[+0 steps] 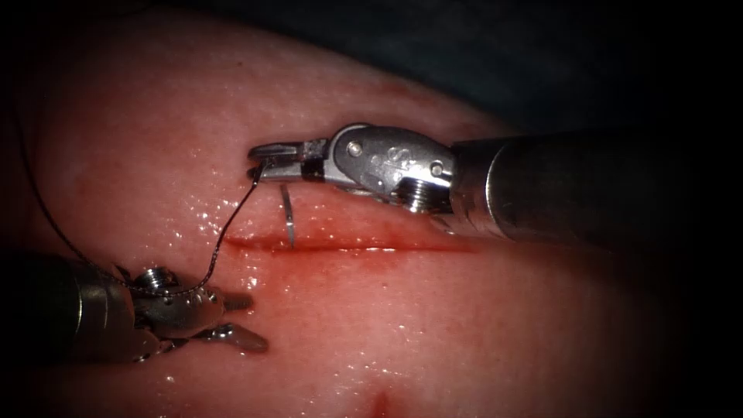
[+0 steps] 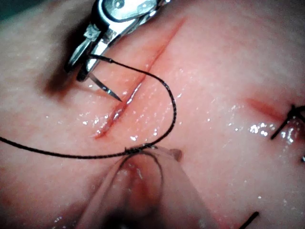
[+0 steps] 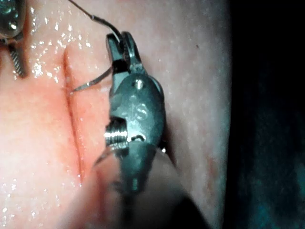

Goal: Wound Closure
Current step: Push the needle through the top of the incision, while apposing it with the left tool

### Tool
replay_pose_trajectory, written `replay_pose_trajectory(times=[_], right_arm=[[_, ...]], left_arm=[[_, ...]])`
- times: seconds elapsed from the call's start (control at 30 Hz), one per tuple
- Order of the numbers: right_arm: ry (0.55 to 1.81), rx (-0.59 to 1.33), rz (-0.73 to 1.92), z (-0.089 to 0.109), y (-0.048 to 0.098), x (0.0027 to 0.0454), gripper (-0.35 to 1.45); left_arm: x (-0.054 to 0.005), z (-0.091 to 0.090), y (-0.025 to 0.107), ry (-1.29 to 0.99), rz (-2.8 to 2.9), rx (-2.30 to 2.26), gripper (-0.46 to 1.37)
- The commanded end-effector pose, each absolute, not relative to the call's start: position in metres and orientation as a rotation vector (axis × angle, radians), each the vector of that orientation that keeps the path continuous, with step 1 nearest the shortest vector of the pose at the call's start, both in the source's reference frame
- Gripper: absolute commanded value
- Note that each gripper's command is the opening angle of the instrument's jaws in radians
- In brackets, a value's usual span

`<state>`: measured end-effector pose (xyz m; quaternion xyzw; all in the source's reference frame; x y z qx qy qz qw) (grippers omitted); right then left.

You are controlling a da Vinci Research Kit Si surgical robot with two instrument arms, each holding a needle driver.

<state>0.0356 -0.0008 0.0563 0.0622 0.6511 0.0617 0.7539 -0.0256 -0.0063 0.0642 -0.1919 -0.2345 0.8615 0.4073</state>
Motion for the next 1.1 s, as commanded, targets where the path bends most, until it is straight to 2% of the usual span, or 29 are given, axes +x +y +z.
replay_pose_trajectory(times=[0.03, 1.1], right_arm=[[1.422, 0.117, 0.130, 0.0564, -0.0005, 0.0356, -0.35], [1.449, -0.053, -0.001, 0.0570, 0.0003, 0.0368, -0.35]], left_arm=[[-0.0257, 0.0642, -0.0063, -0.595, 2.171, -0.486, 0.29], [-0.0258, 0.0642, -0.0064, -0.593, 2.176, -0.488, 0.23]])
